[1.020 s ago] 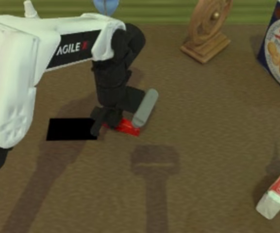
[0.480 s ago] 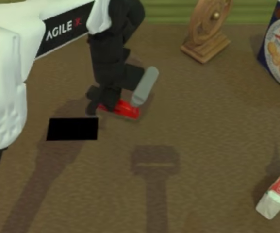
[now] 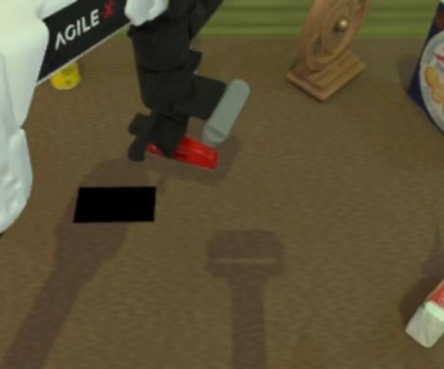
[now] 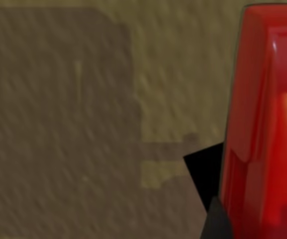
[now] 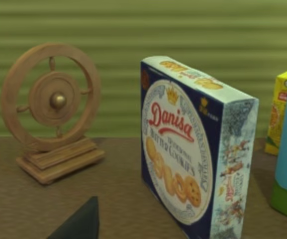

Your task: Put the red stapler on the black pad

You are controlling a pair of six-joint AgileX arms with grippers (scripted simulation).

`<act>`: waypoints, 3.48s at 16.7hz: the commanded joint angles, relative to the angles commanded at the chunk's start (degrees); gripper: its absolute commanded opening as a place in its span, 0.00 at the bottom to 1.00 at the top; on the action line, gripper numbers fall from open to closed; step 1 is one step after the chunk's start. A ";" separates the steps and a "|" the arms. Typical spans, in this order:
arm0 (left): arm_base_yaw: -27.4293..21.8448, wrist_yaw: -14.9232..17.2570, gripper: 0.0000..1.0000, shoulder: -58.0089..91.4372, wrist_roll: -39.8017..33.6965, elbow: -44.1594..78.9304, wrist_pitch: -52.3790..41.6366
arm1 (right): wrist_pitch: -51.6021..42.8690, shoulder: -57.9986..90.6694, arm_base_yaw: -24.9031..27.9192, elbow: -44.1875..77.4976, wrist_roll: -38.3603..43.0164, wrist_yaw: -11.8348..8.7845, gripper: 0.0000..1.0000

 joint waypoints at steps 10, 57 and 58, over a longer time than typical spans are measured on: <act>0.54 -3.20 0.00 0.38 -25.99 1.97 -4.71 | 0.00 0.00 0.00 0.00 0.00 0.00 1.00; 9.97 0.12 0.00 -4.90 -192.52 -26.29 20.50 | 0.00 0.00 0.00 0.00 0.00 0.00 1.00; 9.97 0.12 0.00 -4.90 -192.52 -26.29 20.50 | 0.00 0.00 0.00 0.00 0.00 0.00 1.00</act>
